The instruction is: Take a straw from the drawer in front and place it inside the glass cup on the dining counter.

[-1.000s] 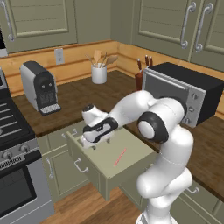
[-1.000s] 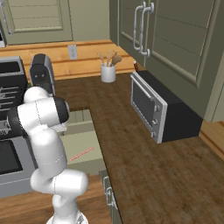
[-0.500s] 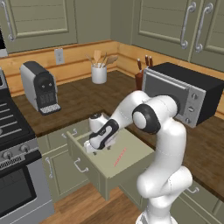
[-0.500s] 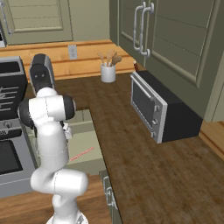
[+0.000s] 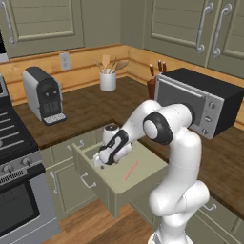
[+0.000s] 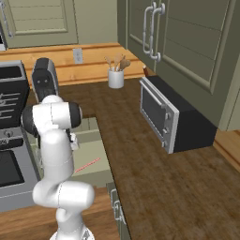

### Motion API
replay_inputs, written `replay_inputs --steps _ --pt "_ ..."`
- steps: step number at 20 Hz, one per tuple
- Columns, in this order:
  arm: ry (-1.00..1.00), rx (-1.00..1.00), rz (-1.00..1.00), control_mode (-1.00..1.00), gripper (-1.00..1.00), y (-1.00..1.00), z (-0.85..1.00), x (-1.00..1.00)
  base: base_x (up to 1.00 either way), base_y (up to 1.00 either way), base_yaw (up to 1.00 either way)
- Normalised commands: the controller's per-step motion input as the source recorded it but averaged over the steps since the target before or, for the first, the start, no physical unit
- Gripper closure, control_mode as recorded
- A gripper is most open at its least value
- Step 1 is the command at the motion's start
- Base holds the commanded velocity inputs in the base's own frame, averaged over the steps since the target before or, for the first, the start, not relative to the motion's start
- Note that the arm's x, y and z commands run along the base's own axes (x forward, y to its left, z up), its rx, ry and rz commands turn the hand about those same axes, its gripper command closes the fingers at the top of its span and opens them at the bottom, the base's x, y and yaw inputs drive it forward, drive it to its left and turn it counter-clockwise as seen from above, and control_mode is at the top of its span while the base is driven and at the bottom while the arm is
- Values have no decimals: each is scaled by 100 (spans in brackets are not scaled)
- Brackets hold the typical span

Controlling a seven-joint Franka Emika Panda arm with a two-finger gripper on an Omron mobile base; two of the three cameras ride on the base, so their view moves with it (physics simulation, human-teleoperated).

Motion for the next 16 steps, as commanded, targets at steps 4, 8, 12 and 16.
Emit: replay_inputs --steps 4,8,12,16 --pt "2 12 5 -100 -100 62 -41 0 0 0 0" --pt "3 8 4 -100 -100 90 -34 -1 0 0 0" --pt "8 6 0 -100 -100 99 -19 -14 0 0 0" --pt "6 1 -1 -100 -100 86 -4 -15 0 0 0"
